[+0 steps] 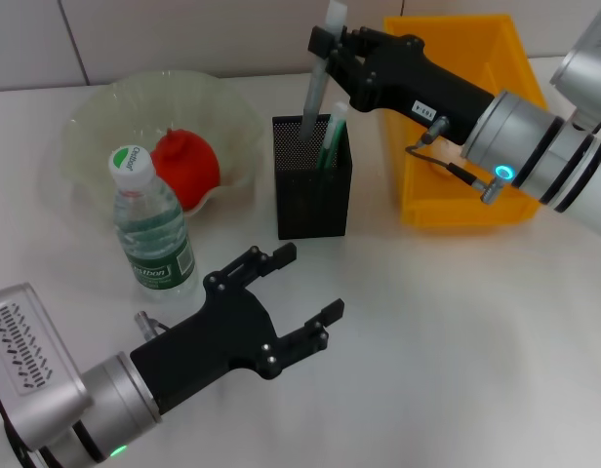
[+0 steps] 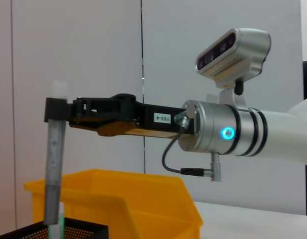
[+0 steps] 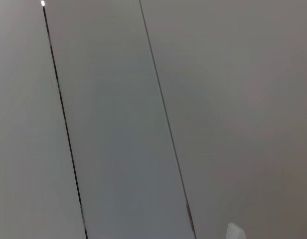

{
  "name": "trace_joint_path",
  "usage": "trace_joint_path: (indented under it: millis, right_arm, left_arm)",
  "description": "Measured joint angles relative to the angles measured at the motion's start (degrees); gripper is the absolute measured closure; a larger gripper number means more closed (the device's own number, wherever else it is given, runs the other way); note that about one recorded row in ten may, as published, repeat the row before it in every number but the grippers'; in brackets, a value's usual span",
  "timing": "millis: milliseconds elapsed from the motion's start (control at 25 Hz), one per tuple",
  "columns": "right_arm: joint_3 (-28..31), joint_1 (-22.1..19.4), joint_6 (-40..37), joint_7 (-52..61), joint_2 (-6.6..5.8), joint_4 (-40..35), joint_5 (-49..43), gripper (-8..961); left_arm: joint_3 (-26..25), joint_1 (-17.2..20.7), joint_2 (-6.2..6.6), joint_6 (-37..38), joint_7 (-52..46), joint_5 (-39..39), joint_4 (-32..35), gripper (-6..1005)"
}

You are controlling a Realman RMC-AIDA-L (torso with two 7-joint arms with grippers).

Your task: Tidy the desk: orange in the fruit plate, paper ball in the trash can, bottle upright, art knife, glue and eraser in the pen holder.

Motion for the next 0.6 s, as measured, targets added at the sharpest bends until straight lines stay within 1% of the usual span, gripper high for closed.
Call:
trace_joint_path:
  millis: [160,360,440,480,560,600]
  right_arm:
    - [0.04,-0.49,0.81,0.0,0.05,0.55,0.05,701]
    - [0.51,-2.97,0.71,-0.09,0.13,0.93,0.38,673]
    - [0.46,-3.93,-0.32,-0.16,0.12,0.75,0.4,662]
    - [0.35,-4.85,-2.27,-0.14,0.01,0.37,0.42,656]
    - [0.24,-5.25,-3.37,0.0,-0.08,0.14,0.42,645]
    - [0.13,-5.65,-4.57,0.37,-0.14,-0.24,0.37,616]
  left_arm:
    - [-0.79,-0.02,0.07,0.08,-0.46,0.13,-0.3,223]
    - [-1.33,-0.02,0.15,0.8,-0.68,0.1,-1.14,223]
    - [-1.34,-0.02,0.16,0.87,-0.68,-0.02,-1.36,223]
    - [-1.35,-0.02,0.17,0.87,-0.68,-0.04,-1.37,223]
    - [-1.35,-0.01,0.17,0.96,-0.7,-0.06,-1.37,223]
    - [-1.35,-0.02,0.2,1.09,-0.81,-0.07,-1.37,224]
